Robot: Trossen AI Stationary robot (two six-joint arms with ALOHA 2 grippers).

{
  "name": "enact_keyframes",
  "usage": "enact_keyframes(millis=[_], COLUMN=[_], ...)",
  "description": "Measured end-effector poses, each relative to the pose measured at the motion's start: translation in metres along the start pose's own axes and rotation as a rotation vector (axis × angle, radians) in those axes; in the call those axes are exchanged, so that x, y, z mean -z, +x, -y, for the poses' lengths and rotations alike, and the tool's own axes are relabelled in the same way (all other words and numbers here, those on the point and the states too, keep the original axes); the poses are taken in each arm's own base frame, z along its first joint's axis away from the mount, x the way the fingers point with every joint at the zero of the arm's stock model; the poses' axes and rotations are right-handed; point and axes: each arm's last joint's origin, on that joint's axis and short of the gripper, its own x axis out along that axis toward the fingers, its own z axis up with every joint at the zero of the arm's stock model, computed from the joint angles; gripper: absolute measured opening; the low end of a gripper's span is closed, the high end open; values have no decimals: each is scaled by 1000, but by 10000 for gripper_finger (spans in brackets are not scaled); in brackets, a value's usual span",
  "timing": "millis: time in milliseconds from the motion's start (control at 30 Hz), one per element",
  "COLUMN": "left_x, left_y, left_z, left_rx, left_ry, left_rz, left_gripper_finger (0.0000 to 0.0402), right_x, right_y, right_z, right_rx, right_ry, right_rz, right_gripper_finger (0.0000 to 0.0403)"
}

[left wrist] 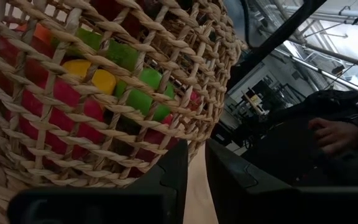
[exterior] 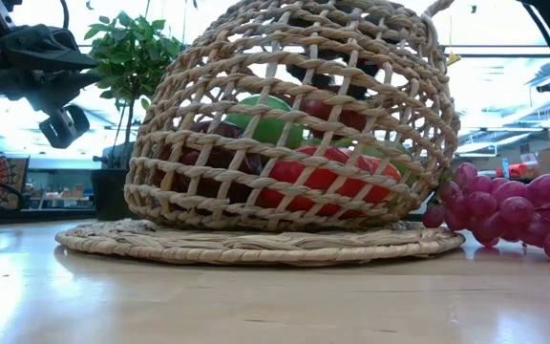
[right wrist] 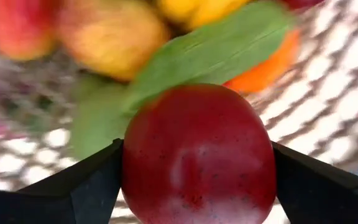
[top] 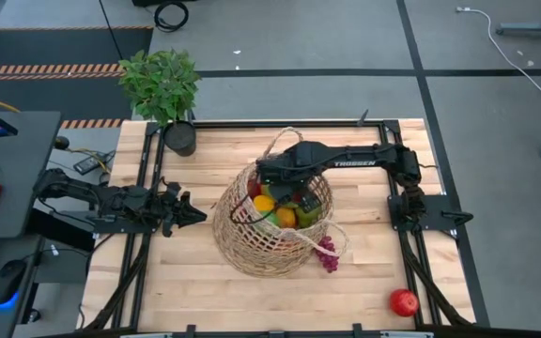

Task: Build produce basket
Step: Put the red pomegranate into the brown basket, then put the red apple into the brown basket

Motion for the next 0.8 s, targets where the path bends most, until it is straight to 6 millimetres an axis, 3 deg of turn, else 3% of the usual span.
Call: enact_keyframes(millis=[200, 333, 600, 800], left_x=[0, 0, 0, 0], left_y=[0, 0, 0, 0], left_z=[0, 0, 0, 0], left_rx=[-1, 0, -1, 0], left_ry=[0, 0, 0, 1], left_rz=[-2, -1, -1, -1], left_gripper_finger=[58, 60, 59, 56], right_x=[10, 15, 23, 28], right_y=[7, -2, -81, -148], right_z=[-2, -3, -20, -48], right_rx=[-83, -86, -5, -130], right_ry=[77, 142, 323, 482], right_rz=[-80, -95, 143, 486], right_gripper_finger=[395, 391, 391, 391])
